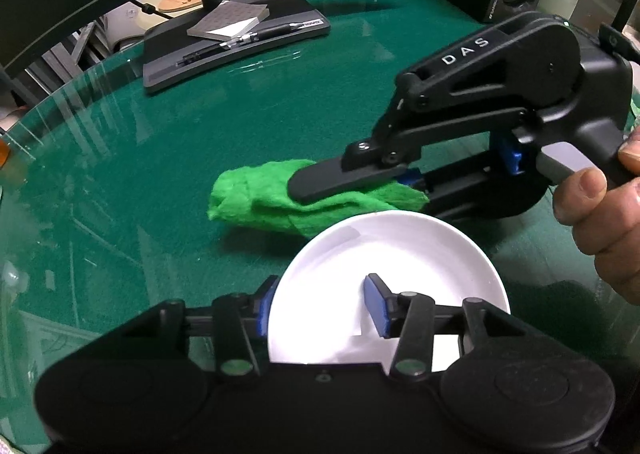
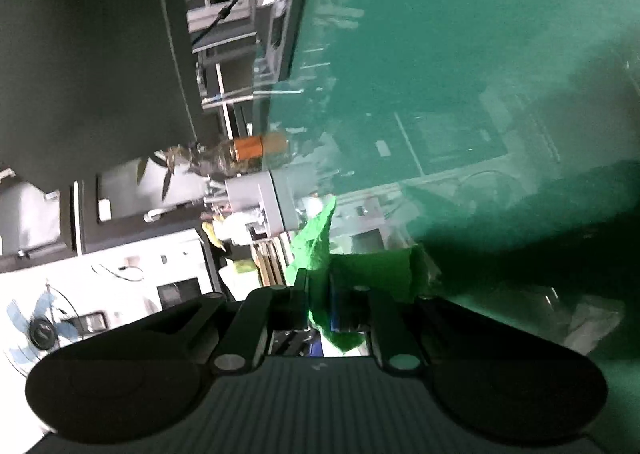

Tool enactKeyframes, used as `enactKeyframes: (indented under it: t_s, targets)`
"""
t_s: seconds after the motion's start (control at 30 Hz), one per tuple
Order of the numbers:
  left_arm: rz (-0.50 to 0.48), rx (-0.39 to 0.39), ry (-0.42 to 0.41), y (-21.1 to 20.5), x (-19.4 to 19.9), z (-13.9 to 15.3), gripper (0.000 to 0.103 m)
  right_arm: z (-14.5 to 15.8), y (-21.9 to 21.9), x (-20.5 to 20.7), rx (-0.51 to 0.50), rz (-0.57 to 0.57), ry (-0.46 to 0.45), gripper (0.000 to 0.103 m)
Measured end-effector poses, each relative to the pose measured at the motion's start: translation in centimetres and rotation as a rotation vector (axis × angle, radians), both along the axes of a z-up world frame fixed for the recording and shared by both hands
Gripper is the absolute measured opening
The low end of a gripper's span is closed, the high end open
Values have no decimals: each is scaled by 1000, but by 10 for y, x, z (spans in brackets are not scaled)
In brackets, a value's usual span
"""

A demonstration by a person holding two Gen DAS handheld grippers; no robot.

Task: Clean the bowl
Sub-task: 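Hold the bowl with the left gripper while the right gripper presses the cloth on the rim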

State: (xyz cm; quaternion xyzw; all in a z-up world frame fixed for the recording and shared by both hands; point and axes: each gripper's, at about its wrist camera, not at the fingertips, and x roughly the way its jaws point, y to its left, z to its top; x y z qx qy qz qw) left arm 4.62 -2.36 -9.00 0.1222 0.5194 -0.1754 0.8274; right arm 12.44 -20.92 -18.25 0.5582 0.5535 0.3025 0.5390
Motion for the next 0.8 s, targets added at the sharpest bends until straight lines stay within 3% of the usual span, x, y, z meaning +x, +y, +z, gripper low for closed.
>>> enactKeyframes:
  t_s: [0.2,0.37,0.53,0.7,0.8]
  targets:
    - [-37,-7,5,2,2,-1,48,-3,-40,-22,-24,-43,20,11]
    - [-51,8,0,0,3,-1,49,-14,-63,-52,-13,-77,102,11]
    - [-50,15,-6,-2,2,-1,49,-11,-43,-30,-3,-94,67,11]
    - [-47,18,-8,-3,0,0,49,0,-1,2,2,-8,-8,11]
    - [-84,12,-5,-6,-1,0,49,4,3,5,-11,21,-25,11]
